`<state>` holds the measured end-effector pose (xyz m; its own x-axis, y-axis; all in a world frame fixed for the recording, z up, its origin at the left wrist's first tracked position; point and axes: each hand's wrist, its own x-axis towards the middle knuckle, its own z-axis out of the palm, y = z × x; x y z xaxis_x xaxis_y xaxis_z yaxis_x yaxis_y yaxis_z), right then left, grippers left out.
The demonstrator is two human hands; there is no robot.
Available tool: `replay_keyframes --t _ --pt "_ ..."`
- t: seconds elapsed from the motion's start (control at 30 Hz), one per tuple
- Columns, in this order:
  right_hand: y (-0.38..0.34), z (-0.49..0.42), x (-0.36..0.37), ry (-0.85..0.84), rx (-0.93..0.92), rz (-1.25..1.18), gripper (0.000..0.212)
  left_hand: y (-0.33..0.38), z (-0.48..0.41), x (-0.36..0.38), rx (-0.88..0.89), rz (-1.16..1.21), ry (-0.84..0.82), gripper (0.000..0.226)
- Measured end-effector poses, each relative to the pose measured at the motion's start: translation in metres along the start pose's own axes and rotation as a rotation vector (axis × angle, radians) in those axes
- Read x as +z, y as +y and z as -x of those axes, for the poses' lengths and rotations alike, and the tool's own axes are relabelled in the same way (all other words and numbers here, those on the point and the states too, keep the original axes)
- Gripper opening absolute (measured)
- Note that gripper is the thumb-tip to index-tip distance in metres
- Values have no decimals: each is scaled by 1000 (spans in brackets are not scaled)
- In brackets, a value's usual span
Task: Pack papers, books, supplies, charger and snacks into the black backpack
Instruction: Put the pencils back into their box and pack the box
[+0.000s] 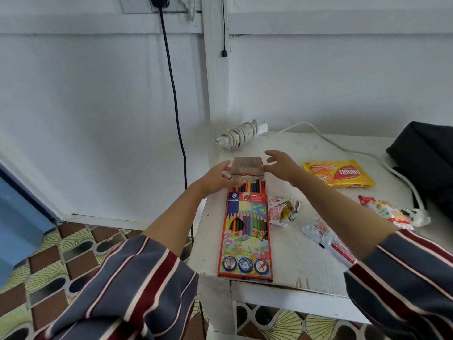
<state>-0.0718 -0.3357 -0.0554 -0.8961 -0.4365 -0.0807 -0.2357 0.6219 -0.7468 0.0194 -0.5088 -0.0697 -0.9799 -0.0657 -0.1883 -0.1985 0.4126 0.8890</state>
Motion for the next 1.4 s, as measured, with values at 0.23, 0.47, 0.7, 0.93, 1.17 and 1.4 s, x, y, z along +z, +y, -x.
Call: replay_keyframes --t 0.23,0.47,0.7,0.93,1.17,1.4 --pt "0 6 -3 -9 90 -288 37 -2 -2 -1 1 57 68 57" --pt "6 12 0 -95 25 -166 31 -10 -1 0 -21 76 45 25" --pt "5 6 5 -189 -129 174 37 -1 -2 3 -74 -185 20 37" --pt "4 7 2 -267 -214 324 40 12 -5 8 -108 -562 -124 81" --pt "4 7 -12 -239 -221 357 40 26 -13 4 -58 -438 -184 80" --pt "13 2 -24 -210 -140 339 39 30 -26 2 -90 -407 -149 90"
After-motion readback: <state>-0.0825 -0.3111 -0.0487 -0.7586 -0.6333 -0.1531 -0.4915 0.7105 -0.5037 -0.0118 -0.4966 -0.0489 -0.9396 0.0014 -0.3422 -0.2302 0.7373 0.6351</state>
